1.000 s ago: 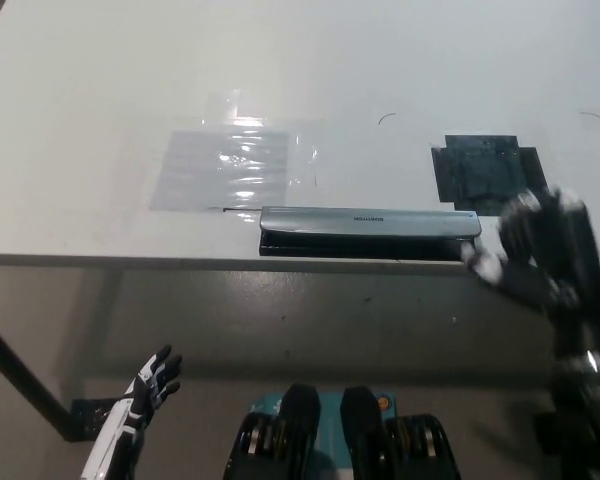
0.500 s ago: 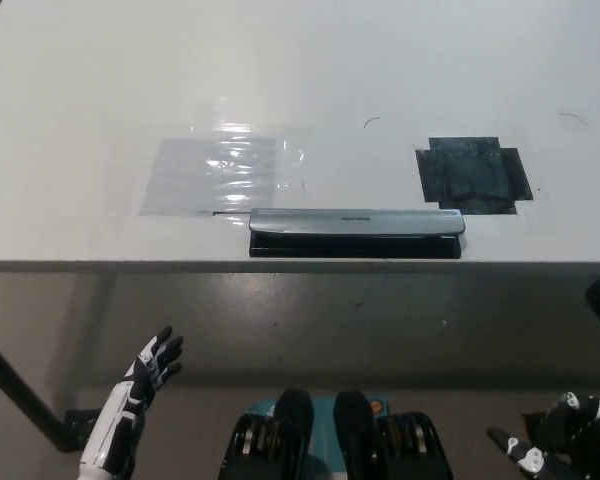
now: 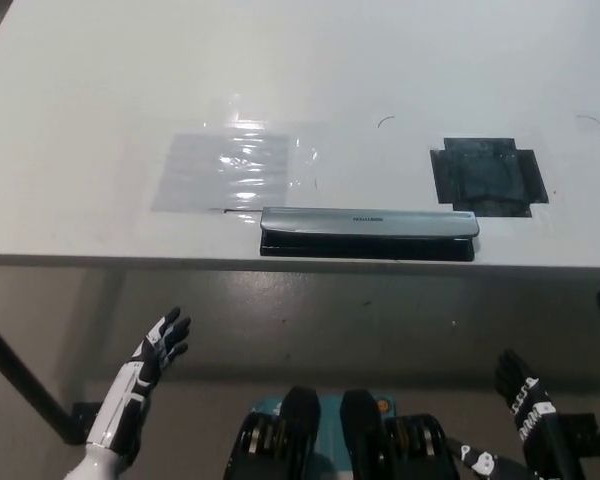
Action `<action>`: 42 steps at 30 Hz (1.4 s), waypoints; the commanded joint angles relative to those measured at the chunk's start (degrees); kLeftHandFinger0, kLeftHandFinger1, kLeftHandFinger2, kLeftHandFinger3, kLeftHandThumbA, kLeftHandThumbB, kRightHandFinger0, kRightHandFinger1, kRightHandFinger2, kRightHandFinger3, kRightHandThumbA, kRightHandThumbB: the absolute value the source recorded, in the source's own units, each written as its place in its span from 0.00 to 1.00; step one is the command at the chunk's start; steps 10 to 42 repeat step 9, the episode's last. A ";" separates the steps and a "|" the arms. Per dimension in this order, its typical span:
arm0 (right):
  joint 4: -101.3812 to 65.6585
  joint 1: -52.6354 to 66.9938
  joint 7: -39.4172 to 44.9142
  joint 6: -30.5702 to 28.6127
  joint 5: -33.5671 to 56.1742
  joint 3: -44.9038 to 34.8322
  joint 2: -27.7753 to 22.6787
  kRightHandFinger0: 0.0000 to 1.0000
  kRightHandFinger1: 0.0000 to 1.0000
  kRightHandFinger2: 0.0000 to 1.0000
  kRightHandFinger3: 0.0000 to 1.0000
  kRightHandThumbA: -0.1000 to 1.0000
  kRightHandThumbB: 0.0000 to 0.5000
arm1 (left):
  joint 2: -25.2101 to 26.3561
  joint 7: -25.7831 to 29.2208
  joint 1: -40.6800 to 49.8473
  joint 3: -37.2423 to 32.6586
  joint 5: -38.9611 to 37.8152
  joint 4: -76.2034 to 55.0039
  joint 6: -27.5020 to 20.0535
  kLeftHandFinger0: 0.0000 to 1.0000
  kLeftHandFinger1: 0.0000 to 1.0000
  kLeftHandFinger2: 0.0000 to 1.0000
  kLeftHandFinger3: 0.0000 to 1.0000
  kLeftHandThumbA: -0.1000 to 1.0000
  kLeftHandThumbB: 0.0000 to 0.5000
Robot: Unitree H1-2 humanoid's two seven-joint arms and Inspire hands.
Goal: The paper pin puncher is placed at the center of the table and close to the robot and the robot uses its right fist to press on the paper pin puncher
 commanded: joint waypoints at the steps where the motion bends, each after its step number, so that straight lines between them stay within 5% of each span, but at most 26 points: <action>1: -0.05 -1.37 2.35 -2.74 0.05 0.30 -0.59 1.00 1.00 1.00 1.00 1.00 0.62 | 0.71 0.15 -0.87 -0.31 1.49 -0.82 -0.73 1.00 1.00 1.00 1.00 1.00 0.60; 42: 0.70 -2.98 3.00 -1.29 -0.28 0.61 -0.64 1.00 1.00 1.00 1.00 1.00 0.68 | 1.00 0.29 -1.35 0.08 2.00 -0.98 -0.08 1.00 1.00 1.00 1.00 1.00 0.61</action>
